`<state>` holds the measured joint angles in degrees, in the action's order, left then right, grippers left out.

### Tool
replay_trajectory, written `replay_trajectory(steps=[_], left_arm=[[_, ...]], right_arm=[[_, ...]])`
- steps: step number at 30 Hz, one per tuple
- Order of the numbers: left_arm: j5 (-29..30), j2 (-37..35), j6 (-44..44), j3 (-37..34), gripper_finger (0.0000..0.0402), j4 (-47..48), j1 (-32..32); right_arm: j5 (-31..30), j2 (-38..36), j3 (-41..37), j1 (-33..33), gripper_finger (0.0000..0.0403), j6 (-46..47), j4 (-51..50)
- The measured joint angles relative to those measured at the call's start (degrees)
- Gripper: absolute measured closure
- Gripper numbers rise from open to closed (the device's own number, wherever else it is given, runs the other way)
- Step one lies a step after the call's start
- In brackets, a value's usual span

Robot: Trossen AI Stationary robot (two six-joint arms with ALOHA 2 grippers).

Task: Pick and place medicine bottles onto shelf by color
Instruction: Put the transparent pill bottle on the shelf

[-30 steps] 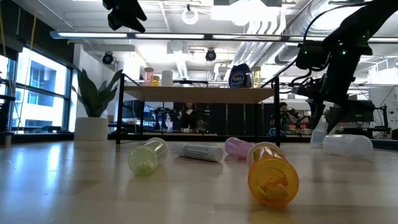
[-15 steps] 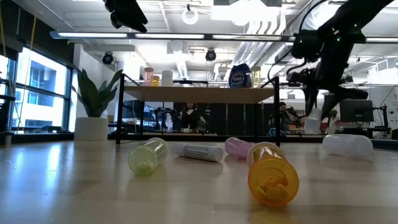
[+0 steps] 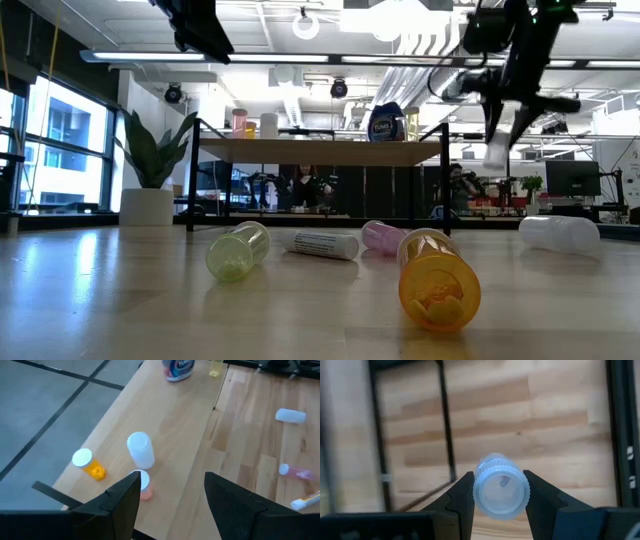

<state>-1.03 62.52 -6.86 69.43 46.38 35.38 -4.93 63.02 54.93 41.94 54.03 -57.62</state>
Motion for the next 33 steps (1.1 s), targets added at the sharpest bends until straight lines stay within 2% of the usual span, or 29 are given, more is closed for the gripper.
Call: replay_trajectory(steps=[12, 22, 25, 33], left_arm=[[0.0, 0.0, -1.9, 0.0, 0.0194, -2.0, 1.9], [0.0, 0.6, -1.2, 0.0, 0.0194, -4.6, 1.9], [0.0, 1.2, 0.7, 0.0, 0.0194, -4.3, 1.9], [0.0, 1.3, 2.8, 0.0, 0.0194, -4.2, 1.9]], right_arm=[[-6.8, 1.1, 18.8, 0.0, 0.0283, -6.7, -2.3], [-6.8, 12.9, 35.5, 0.4, 0.0283, -19.0, -3.1], [-6.2, 17.3, 40.0, 1.4, 0.0283, -22.6, -5.9], [1.9, 27.2, 48.6, 3.7, 0.0283, -33.4, -10.5]])
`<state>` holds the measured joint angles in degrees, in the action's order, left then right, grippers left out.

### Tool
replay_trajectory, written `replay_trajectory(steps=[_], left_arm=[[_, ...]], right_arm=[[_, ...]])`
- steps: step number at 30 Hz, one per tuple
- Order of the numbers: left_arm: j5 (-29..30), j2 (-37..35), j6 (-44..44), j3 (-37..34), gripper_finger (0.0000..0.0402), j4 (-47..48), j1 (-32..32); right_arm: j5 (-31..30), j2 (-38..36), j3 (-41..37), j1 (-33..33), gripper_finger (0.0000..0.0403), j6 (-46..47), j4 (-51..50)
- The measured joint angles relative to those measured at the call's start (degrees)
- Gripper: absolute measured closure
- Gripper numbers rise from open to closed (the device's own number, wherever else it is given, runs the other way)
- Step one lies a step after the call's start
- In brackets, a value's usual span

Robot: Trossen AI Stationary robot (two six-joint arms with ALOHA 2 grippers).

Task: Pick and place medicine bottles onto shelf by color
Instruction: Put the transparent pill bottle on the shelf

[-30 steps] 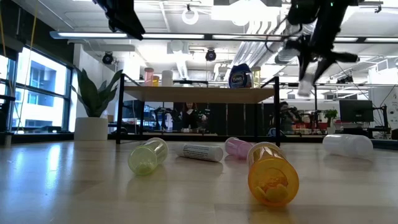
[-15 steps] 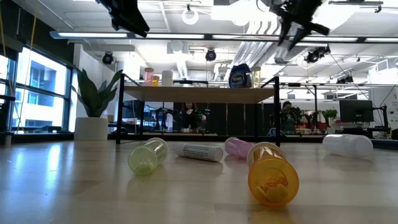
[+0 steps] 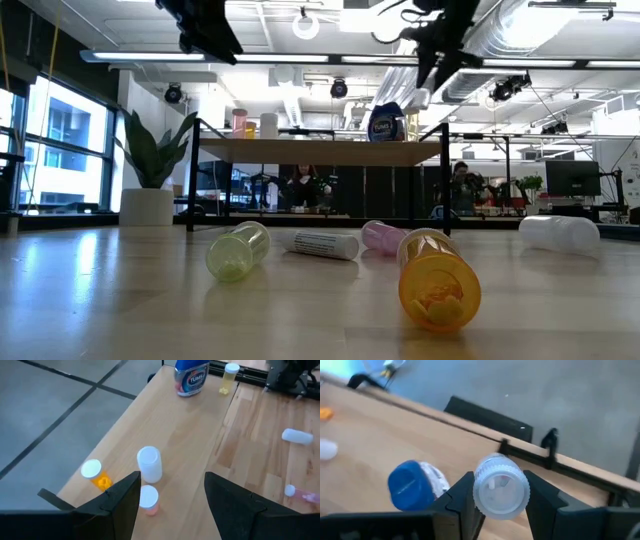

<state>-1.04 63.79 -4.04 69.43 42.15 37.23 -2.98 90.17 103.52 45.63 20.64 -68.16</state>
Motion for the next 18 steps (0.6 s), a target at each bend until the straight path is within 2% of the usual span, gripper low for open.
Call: replay_trajectory(steps=[3, 8, 18], left_arm=[[0.0, 0.0, 2.1, 0.0, 0.0194, 0.0, 0.0], [0.0, 0.0, 3.9, 0.0, 0.0194, 0.0, 0.0], [0.0, 0.0, 4.1, 0.0, 0.0194, 0.0, 0.0]], right_arm=[[2.8, 3.4, 3.0, 0.1, 0.0283, -4.0, -0.1], [3.6, 8.6, 7.1, 0.1, 0.0283, -9.9, -1.4], [5.4, 14.7, 8.2, 0.1, 0.0283, -16.7, -4.8]])
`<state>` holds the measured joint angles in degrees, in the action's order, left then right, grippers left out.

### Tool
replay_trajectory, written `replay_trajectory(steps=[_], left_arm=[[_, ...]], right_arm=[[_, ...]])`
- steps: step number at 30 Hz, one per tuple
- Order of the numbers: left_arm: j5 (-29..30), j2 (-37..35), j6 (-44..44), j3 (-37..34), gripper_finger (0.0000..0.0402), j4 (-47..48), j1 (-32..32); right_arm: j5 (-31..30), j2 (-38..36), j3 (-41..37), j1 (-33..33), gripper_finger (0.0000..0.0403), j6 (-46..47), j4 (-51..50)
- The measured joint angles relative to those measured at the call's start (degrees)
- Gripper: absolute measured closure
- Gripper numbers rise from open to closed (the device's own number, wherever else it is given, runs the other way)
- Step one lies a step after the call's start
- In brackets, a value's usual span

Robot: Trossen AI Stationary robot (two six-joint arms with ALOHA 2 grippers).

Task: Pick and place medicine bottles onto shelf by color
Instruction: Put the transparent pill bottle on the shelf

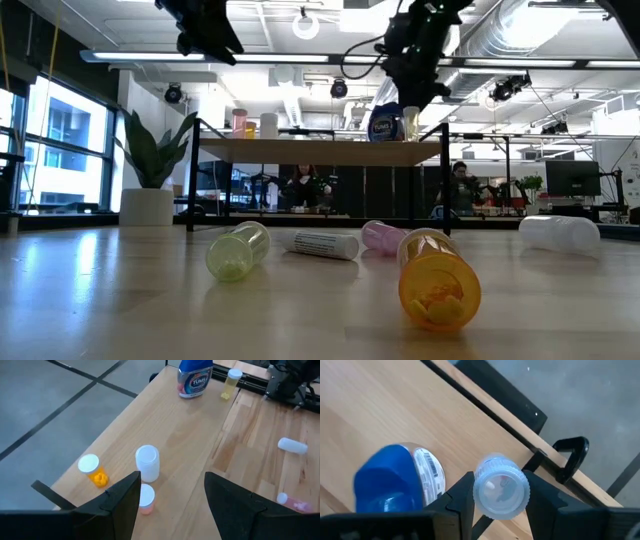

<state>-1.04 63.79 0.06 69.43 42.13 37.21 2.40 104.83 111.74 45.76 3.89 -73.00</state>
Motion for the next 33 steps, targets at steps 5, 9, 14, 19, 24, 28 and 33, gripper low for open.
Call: replay_trajectory(steps=[5, 9, 14, 19, 24, 28, 33], left_arm=[[0.0, 0.0, 2.6, 0.0, 0.0194, 0.0, 0.0], [0.0, 0.0, 2.8, 0.0, 0.0194, 0.0, 0.0], [0.0, 0.0, 2.8, 0.0, 0.0194, 0.0, 0.0], [0.0, 0.0, 2.8, 0.0, 0.0194, 0.0, 0.0], [0.0, 0.0, 2.8, 0.0, 0.0194, 0.0, 0.0], [0.0, 0.0, 2.8, 0.0, 0.0194, 0.0, 0.0], [0.0, 0.0, 2.8, 0.0, 0.0194, 0.0, 0.0]], right_arm=[[1.4, 2.1, 0.0, 0.0, 0.0283, -1.4, -0.1], [1.1, 3.1, 0.0, 0.1, 0.0283, -1.3, -0.1], [0.9, 4.6, 0.0, 0.4, 0.0283, 0.0, -0.5], [1.1, 4.8, 0.0, 0.3, 0.0283, 0.1, -0.8], [1.9, 4.8, 0.0, 0.3, 0.0277, 0.3, -1.2], [3.1, 4.8, 0.0, 0.3, 0.0261, 0.4, -1.2], [3.2, 4.8, 0.0, 0.2, 0.0250, 0.3, -1.3]])
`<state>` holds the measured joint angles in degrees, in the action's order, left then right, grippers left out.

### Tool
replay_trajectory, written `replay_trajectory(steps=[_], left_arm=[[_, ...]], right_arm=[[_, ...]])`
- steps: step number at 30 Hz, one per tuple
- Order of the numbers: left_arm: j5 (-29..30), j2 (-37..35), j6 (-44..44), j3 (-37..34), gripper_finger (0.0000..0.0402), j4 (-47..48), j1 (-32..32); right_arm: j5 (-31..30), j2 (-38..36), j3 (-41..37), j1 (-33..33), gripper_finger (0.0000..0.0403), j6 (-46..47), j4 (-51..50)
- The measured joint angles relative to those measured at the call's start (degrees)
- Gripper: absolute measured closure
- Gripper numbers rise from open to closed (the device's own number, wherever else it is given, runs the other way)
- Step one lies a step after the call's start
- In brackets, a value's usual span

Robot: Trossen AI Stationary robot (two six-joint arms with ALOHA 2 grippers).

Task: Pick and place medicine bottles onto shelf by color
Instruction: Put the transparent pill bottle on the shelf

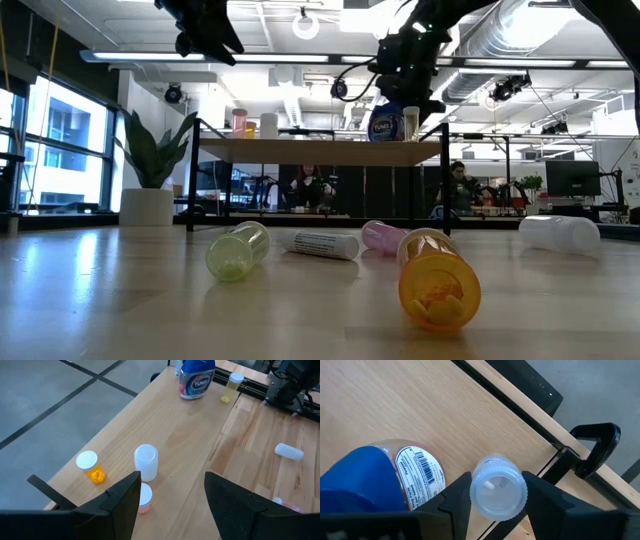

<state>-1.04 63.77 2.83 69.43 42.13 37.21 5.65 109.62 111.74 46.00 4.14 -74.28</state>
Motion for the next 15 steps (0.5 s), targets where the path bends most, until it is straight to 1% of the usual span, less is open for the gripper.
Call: replay_trajectory(steps=[6, 15], left_arm=[[0.0, 0.0, 0.0, 0.0, 0.0194, 0.0, 0.0], [0.4, 0.0, 0.2, 0.0, 0.0194, 0.0, 0.0]], right_arm=[[0.0, 0.0, 0.0, 0.0, 0.0239, -0.1, 0.6], [-0.1, 0.0, 0.0, 0.0, 0.0210, -1.7, 1.5]])
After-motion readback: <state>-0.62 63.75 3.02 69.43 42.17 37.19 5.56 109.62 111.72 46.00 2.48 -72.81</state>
